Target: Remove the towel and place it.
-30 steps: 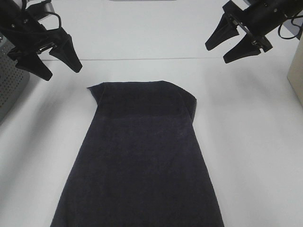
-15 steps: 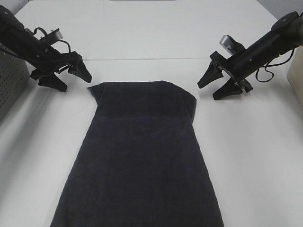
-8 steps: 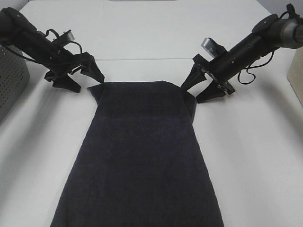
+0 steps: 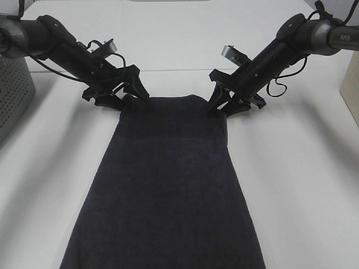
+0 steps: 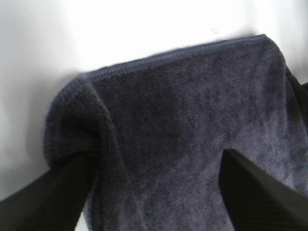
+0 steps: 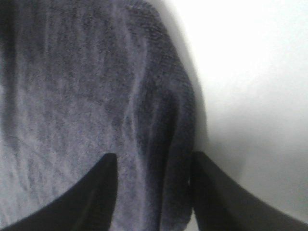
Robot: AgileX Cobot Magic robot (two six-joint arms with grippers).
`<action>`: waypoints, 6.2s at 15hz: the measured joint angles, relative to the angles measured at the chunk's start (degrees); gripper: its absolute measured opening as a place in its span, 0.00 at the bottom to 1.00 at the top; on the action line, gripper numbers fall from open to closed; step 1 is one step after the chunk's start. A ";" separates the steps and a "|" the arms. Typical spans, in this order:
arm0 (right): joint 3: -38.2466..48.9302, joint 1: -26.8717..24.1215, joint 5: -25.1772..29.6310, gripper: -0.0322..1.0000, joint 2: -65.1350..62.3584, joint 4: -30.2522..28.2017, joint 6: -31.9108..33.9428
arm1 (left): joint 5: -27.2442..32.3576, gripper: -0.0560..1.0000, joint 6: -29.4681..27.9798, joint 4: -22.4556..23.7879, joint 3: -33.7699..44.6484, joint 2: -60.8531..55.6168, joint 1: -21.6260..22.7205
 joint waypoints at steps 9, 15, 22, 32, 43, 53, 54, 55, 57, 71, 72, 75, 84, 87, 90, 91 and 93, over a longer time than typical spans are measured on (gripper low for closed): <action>-0.23 0.17 -6.70 0.04 -1.66 -10.14 0.86 | 2.92 0.07 3.27 7.16 -3.84 1.66 -0.17; -0.23 0.17 -15.30 0.04 -5.73 -14.95 0.52 | 8.65 0.07 3.27 19.54 -17.13 2.86 -0.46; -0.23 0.17 -24.92 0.04 -8.14 -15.30 -0.63 | 2.18 0.07 9.45 18.62 -25.10 2.86 -0.69; -0.23 0.17 -40.45 0.04 -8.14 -15.70 -2.12 | -15.99 0.07 16.16 17.42 -25.10 5.61 -2.46; -0.23 0.17 -41.54 0.05 -4.01 -14.78 -2.23 | -18.51 0.07 16.27 15.87 -25.15 9.22 -2.46; -0.23 0.11 -38.33 0.74 -4.01 -14.78 -4.13 | -27.04 0.66 16.33 11.52 -25.15 10.54 -2.46; -0.23 0.11 -35.35 0.75 -4.18 -14.78 -4.13 | -25.78 0.66 16.33 11.52 -25.15 10.43 -2.46; -0.17 0.11 -32.14 0.75 -4.98 -14.84 -4.13 | -22.75 0.66 16.27 11.63 -25.15 9.85 -2.46; -0.11 0.11 -24.47 0.75 -9.11 -14.84 -4.13 | -13.01 0.66 13.29 14.61 -25.15 6.42 -2.46; 2.86 -13.81 7.56 0.75 -46.58 -25.27 11.57 | 15.07 0.66 -21.03 43.54 -9.51 -33.75 9.85; 6.53 -13.98 7.51 0.75 -51.74 -27.27 11.57 | 15.07 0.66 -20.74 43.89 -3.09 -37.70 10.31; 24.01 -13.98 7.62 0.75 -71.10 -29.85 11.57 | 15.18 0.66 -20.00 44.35 19.77 -53.92 10.31; 65.49 -13.98 7.79 0.75 -116.31 -25.78 11.92 | 5.04 0.66 -22.06 46.18 53.69 -93.79 10.31; 75.63 -13.41 7.85 0.75 -126.57 -26.24 9.91 | 4.58 0.66 -21.60 46.70 61.76 -102.22 10.31; 83.19 -8.71 7.85 0.75 -134.36 -26.24 9.85 | 2.35 0.66 -16.27 48.01 73.28 -115.85 10.31; 85.54 -8.19 7.85 0.75 -138.20 -26.41 10.26 | 2.01 0.66 -15.87 48.01 76.49 -120.15 10.31; 87.66 -7.96 7.85 0.75 -143.81 -27.56 10.26 | 1.83 0.66 -16.39 47.73 81.59 -129.20 10.31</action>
